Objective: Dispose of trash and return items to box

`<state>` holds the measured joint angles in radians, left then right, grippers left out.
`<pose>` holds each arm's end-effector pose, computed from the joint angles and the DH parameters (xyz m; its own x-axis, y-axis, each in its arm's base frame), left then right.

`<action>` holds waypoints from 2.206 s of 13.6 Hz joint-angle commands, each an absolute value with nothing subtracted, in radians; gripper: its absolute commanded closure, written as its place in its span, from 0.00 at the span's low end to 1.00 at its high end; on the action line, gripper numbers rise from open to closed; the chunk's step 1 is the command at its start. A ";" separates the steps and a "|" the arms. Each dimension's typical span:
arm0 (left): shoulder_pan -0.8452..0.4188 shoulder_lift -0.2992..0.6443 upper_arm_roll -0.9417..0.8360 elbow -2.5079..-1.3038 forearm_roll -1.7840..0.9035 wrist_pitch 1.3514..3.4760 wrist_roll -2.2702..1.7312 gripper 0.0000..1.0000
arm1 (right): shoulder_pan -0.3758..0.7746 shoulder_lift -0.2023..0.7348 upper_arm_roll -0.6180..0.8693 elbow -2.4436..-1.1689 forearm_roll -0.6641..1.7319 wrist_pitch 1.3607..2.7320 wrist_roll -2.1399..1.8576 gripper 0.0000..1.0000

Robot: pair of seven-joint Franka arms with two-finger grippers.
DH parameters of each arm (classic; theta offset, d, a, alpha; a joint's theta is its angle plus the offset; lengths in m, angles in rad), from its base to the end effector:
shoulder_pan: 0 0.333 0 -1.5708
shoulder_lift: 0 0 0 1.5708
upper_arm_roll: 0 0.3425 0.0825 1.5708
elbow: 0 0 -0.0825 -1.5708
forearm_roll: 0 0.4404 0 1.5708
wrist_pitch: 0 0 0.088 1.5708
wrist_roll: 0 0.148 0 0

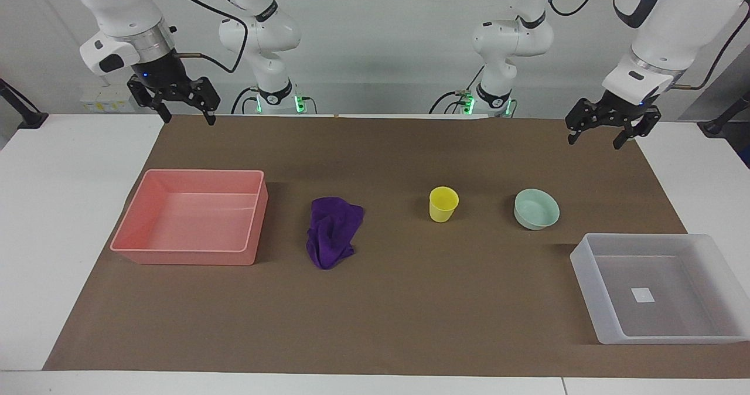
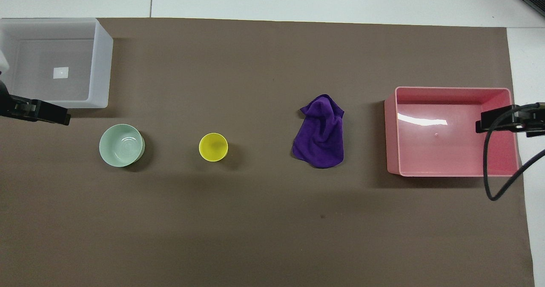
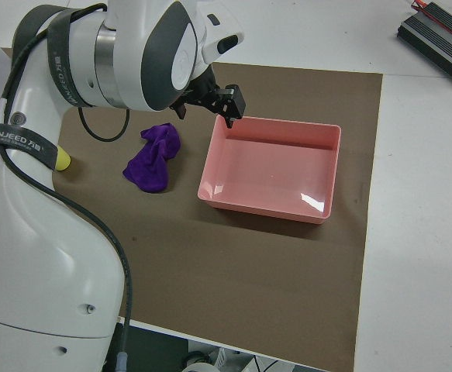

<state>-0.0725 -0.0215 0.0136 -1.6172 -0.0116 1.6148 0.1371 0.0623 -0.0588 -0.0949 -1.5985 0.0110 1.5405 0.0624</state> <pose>0.6071 -0.0374 0.6024 0.9807 -0.1942 0.0205 -0.1944 -0.9809 0.0092 0.5877 -0.0191 0.6278 0.9955 -0.0944 -0.0005 -0.0944 -0.9954 -0.0166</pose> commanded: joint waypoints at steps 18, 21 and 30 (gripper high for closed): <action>-0.026 -0.054 0.009 -1.735 0.005 1.805 0.149 0.00 | 0.041 -0.081 -0.080 -1.626 0.014 1.551 0.035 0.00; 0.003 -0.041 0.009 -1.801 0.005 1.900 0.152 0.00 | 0.041 -0.081 -0.080 -1.626 0.014 1.551 0.035 0.00; 0.038 0.006 0.008 -2.172 0.003 2.346 0.163 0.00 | 0.043 -0.081 -0.080 -1.626 0.014 1.551 0.035 0.00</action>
